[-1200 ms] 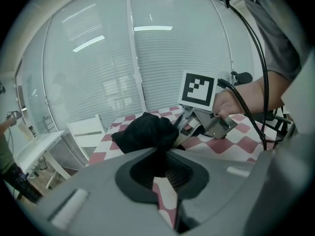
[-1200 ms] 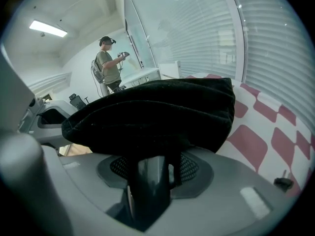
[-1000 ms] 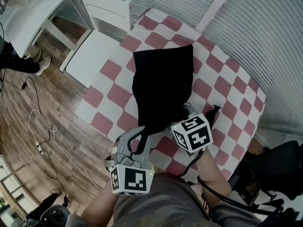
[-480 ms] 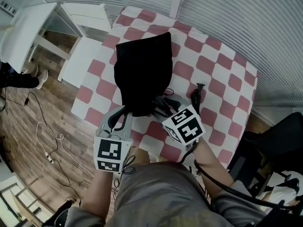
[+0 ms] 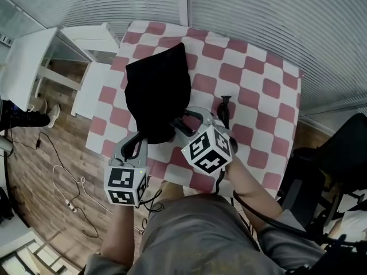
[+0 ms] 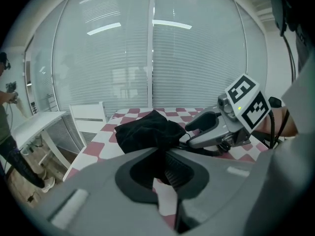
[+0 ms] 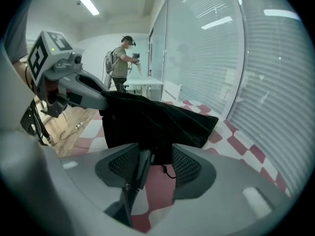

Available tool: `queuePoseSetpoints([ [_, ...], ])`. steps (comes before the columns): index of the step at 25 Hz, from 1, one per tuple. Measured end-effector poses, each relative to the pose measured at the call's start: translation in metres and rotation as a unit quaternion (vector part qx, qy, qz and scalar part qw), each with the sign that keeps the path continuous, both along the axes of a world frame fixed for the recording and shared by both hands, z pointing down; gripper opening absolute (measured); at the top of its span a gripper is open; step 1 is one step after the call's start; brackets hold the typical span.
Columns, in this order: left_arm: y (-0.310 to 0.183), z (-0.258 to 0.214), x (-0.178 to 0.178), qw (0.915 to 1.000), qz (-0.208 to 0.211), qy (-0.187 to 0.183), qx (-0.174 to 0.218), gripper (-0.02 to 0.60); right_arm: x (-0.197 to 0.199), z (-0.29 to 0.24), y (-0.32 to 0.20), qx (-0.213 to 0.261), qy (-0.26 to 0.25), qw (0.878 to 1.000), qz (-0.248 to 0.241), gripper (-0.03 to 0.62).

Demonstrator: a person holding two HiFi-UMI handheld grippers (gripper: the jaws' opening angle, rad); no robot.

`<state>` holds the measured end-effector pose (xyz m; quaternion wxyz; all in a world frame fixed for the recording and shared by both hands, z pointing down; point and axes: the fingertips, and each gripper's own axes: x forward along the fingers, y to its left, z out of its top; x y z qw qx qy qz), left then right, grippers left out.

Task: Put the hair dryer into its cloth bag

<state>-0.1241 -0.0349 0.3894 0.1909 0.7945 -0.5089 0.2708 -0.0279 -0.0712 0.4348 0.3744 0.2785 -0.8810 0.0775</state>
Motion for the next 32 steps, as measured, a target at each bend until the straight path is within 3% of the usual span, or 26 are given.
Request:
queuePoseSetpoints([
  [3,-0.003,-0.002,0.0,0.9999,0.0,0.016,-0.001,0.023,-0.006,0.011,-0.007,-0.001,0.013,1.0,-0.015,0.247],
  [8,-0.008,-0.009,-0.005,0.9993,0.006,0.037,0.004,0.021,-0.012,0.013,-0.018,-0.012,-0.016,1.0,-0.006,0.23],
  [9,-0.009,-0.01,-0.006,0.9992,0.007,0.039,0.005,0.021,-0.012,0.012,-0.022,-0.004,-0.015,1.0,-0.002,0.197],
  [11,-0.01,-0.012,-0.008,0.9992,0.008,0.039,0.006,0.023,-0.009,0.009,-0.028,0.016,-0.005,1.0,0.01,0.071],
  [12,-0.01,-0.013,-0.008,0.9993,0.009,0.037,0.006,0.023,-0.007,0.007,-0.029,0.023,0.002,1.0,0.015,0.046],
  [24,0.001,-0.008,-0.008,0.9997,0.021,-0.013,0.008,0.029,0.037,-0.052,0.015,0.078,0.042,0.996,0.019,0.04],
  [30,0.005,-0.004,-0.001,0.9994,0.027,-0.022,0.003,0.029,0.047,-0.045,0.03,0.062,0.033,0.997,0.023,0.044],
  [32,0.005,-0.003,0.0,0.9993,0.029,-0.022,0.001,0.029,0.052,-0.043,0.032,0.043,0.011,0.998,0.037,0.084],
])
